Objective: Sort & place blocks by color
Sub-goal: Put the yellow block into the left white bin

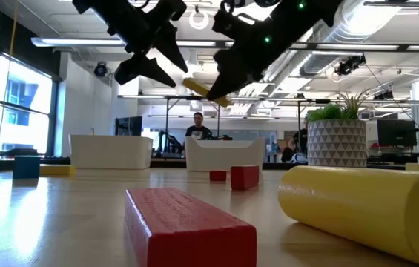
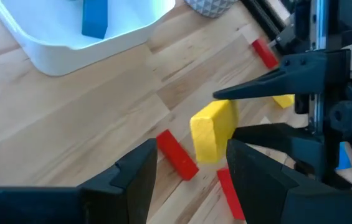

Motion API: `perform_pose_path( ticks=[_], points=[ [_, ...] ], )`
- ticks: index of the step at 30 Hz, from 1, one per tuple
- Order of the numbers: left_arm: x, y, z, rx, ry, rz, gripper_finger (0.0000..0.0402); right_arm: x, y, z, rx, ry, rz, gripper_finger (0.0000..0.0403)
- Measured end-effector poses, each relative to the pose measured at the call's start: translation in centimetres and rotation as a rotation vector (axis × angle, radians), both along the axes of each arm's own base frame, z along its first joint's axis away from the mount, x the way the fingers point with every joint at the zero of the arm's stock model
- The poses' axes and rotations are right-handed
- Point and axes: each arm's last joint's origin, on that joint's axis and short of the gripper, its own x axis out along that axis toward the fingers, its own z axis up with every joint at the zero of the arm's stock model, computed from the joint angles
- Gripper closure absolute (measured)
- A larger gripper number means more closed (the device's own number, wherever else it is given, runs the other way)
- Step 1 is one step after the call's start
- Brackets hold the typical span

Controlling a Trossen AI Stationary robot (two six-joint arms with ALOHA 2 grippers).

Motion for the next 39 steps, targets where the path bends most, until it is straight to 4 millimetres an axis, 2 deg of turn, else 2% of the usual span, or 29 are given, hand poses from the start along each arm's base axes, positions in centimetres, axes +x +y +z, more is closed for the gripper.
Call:
perform_pose_path(
  ticks=[17, 22, 34, 39],
  points=[
    [0.4, 0.1, 0.4, 0.046, -0.043, -0.028, 0.0229, 0.9, -0.3, 1.4, -0.034, -0.143, 0.021, 0.0301],
    [0.4, 0.1, 0.5, 0.060, -0.041, -0.038, 0.0253, 0.9, -0.3, 1.4, -0.043, -0.139, 0.026, 0.0301],
    [0.6, 0.1, 0.8, 0.144, -0.053, -0.099, 0.0341, 0.9, -0.4, 1.4, -0.047, -0.143, 0.011, 0.0293],
    [0.6, 0.1, 0.8, 0.182, -0.032, -0.133, 0.0357, 0.9, -0.4, 1.4, -0.049, -0.140, 0.015, 0.0280]
  ],
)
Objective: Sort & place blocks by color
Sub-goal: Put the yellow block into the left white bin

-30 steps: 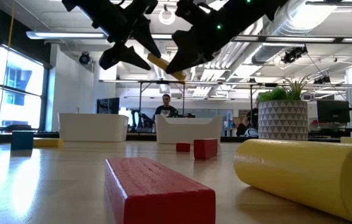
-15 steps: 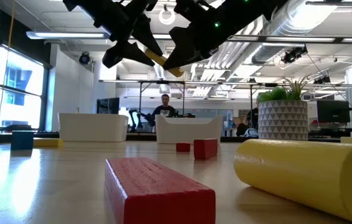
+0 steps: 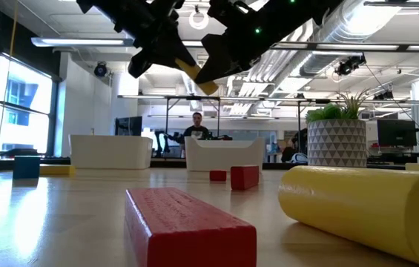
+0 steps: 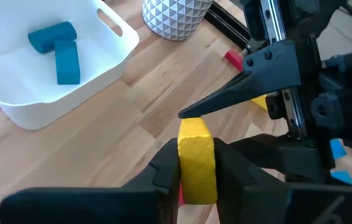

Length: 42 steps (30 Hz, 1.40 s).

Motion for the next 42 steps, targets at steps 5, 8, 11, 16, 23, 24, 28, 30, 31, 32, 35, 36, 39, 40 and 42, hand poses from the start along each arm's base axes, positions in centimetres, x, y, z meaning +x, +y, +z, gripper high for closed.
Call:
perform_pose_path(
  ticks=[5, 8, 11, 16, 23, 24, 28, 30, 31, 32, 35, 36, 39, 40, 42],
  points=[
    [0.0, 0.0, -0.1, 0.036, 0.023, -0.019, 0.0360, 0.0, 0.0, 0.0, 0.006, 0.003, 0.006, 0.0253],
    [-0.1, 0.1, -0.1, 0.058, 0.035, -0.017, 0.0361, 0.0, 0.0, 0.0, 0.013, -0.004, -0.004, 0.0232],
    [-0.1, 0.2, -0.1, 0.088, 0.049, -0.001, 0.0361, -0.1, -0.1, 0.0, -0.008, -0.008, -0.062, 0.0212],
    [-0.6, 0.8, -0.3, 0.151, 0.117, 0.040, 0.0361, -0.4, -0.3, -0.3, -0.053, 0.032, -0.131, 0.0190],
    [-2.4, 4.0, -0.9, 0.233, 0.272, 0.208, 0.0361, -0.8, -0.2, -0.8, 0.034, 0.032, -0.155, 0.0185],
    [-2.8, 4.6, -1.0, 0.238, 0.297, 0.232, 0.0361, -0.8, -0.2, -1.0, 0.040, 0.040, -0.160, 0.0185],
    [-4.2, 6.6, -1.2, 0.252, 0.369, 0.294, 0.0361, -1.1, -0.1, -1.5, 0.097, 0.082, -0.140, 0.0185],
    [-4.7, 7.5, -1.2, 0.260, 0.390, 0.318, 0.0361, -1.2, -0.1, -1.7, 0.136, 0.101, -0.127, 0.0185],
    [-5.0, 7.9, -1.2, 0.261, 0.398, 0.332, 0.0361, -1.3, 0.0, -1.9, 0.158, 0.110, -0.121, 0.0185],
    [-5.3, 8.3, -1.2, 0.261, 0.407, 0.345, 0.0361, -1.4, 0.0, -2.0, 0.177, 0.120, -0.118, 0.0185],
    [-6.2, 9.5, -1.3, 0.255, 0.422, 0.392, 0.0361, -1.7, 0.1, -2.4, 0.231, 0.143, -0.126, 0.0185],
    [-6.5, 9.9, -1.3, 0.249, 0.427, 0.408, 0.0361, -1.8, 0.1, -2.5, 0.249, 0.153, -0.129, 0.0185],
    [-7.6, 10.9, -1.4, 0.231, 0.449, 0.455, 0.0361, -2.1, 0.1, -2.8, 0.285, 0.175, -0.159, 0.0185],
    [-7.9, 11.2, -1.5, 0.221, 0.459, 0.468, 0.0361, -2.3, 0.1, -2.9, 0.295, 0.184, -0.170, 0.0185],
    [-8.7, 11.8, -1.6, 0.195, 0.481, 0.496, 0.0361, -2.5, 0.0, -3.1, 0.316, 0.198, -0.190, 0.0185]
  ],
)
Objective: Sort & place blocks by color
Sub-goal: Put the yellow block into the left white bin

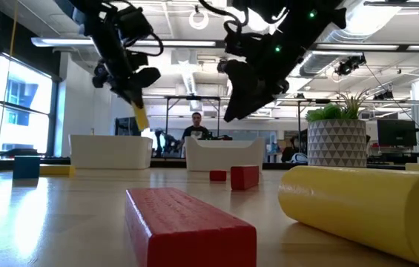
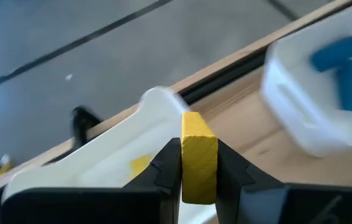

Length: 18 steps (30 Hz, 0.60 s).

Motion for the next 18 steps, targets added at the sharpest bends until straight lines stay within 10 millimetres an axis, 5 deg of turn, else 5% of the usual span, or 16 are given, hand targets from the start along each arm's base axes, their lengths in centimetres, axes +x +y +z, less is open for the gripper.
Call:
perform_pose_path(
  ticks=[18],
  points=[
    [-2.0, 1.1, -0.6, -0.096, 0.007, 0.075, 0.0337, -1.8, 2.1, -1.3, 0.258, 0.159, 0.004, 0.0185]
  ],
)
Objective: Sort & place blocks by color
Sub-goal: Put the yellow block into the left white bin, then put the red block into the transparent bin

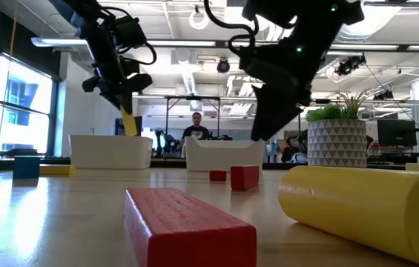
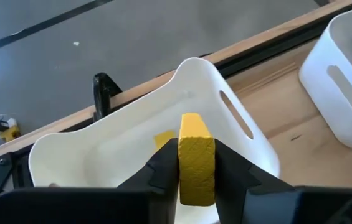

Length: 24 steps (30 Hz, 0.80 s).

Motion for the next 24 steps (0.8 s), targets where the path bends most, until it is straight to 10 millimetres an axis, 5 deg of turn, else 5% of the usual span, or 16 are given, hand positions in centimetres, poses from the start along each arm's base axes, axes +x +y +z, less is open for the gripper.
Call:
perform_pose_path(
  ticks=[15, 24],
  points=[
    [0.1, 0.0, 0.0, 0.005, -0.019, 0.017, 0.0287, -3.4, 3.2, -0.7, -0.087, 0.189, -0.107, 0.0203],
    [0.9, -0.2, 0.5, -0.026, -0.118, -0.138, 0.0290, -5.9, 4.1, -0.6, -0.161, 0.310, -0.232, 0.0206]
  ],
)
